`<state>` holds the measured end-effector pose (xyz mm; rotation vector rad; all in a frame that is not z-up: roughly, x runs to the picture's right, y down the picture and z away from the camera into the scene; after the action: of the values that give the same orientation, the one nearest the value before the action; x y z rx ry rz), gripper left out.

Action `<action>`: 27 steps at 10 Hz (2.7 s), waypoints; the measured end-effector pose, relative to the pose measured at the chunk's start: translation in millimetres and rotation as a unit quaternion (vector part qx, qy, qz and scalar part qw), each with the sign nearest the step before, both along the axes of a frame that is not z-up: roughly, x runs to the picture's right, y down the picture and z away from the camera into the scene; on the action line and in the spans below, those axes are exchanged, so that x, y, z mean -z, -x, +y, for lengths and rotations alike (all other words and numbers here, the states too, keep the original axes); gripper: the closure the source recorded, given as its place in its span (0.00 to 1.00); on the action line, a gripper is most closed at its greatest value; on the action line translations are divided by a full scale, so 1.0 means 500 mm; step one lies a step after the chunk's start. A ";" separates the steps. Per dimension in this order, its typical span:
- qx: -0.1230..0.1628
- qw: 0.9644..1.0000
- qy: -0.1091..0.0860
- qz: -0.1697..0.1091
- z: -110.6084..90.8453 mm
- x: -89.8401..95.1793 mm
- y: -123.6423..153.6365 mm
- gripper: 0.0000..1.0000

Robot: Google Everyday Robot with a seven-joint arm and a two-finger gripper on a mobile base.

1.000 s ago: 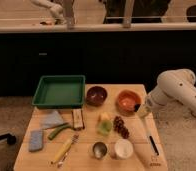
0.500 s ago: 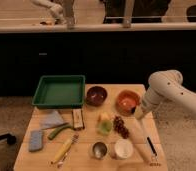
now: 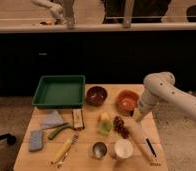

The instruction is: Place brush in table surface

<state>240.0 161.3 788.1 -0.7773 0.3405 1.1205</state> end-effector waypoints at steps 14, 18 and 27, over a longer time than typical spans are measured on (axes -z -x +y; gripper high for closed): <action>0.037 0.995 0.085 0.024 0.066 -0.135 0.004 1.00; 0.046 0.994 0.093 0.033 0.070 -0.150 0.002 1.00; 0.048 0.992 0.106 0.046 0.070 -0.171 -0.013 0.97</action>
<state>246.4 196.3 873.5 -0.8883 0.5747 1.0425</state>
